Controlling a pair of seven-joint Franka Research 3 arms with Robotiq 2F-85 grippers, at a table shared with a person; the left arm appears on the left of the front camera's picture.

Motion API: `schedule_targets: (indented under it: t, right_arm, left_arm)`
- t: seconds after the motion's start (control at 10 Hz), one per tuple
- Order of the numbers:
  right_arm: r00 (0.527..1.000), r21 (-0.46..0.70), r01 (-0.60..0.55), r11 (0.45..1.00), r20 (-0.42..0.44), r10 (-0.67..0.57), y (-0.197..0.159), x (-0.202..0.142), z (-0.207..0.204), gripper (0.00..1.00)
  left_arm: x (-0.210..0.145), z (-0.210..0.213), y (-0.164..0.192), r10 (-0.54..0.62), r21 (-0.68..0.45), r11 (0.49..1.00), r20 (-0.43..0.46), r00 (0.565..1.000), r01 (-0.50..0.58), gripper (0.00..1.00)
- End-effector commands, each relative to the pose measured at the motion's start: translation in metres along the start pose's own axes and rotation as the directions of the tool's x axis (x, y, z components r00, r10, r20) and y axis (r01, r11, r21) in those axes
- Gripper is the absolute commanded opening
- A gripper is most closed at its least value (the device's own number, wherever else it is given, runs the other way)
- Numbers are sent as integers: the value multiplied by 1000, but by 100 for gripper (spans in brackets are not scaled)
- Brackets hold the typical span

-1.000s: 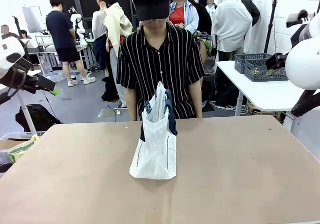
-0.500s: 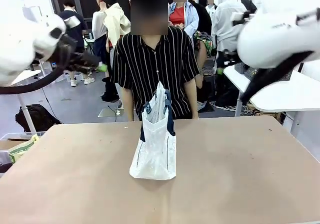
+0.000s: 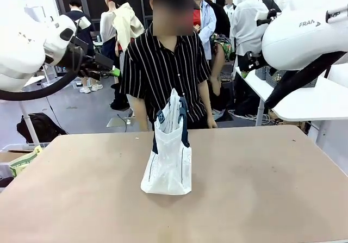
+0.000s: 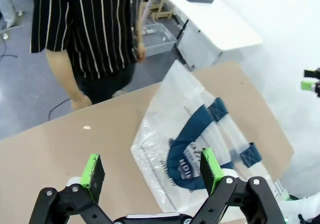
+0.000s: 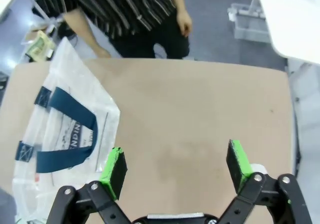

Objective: Transfer purchased items from the store into the shopping bag.
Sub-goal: Open the Reusable shopping bag in the center of the table.

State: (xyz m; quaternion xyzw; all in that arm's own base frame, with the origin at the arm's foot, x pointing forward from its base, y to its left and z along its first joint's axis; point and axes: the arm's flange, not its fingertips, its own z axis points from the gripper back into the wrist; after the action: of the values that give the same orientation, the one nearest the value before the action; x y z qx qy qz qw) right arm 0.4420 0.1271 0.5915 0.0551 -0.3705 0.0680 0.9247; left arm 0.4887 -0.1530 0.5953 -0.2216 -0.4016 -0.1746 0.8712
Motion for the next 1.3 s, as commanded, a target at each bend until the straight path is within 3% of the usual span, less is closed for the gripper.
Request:
schedule_targets:
  t: [0.0, 0.2, 0.7, 1.2]
  right_arm:
    - [995, 84, 11, 996, -97, -3, 41, 12, -21, 100]
    - [984, 174, 27, 984, -178, 5, 81, 22, -40, 100]
    - [930, 365, 19, 931, -349, 117, 150, 17, -88, 100]
    - [878, 337, 24, 941, -458, 141, 168, -1, -112, 100]
  left_arm:
    - [19, -47, -17, -22, -112, 994, -27, 999, 19, 100]
    - [38, -94, -30, -64, -162, 986, -134, 989, 42, 100]
    - [21, -158, -45, -57, -267, 963, -283, 957, -22, 100]
    - [-4, -182, -59, -86, -293, 955, -386, 919, -33, 100]
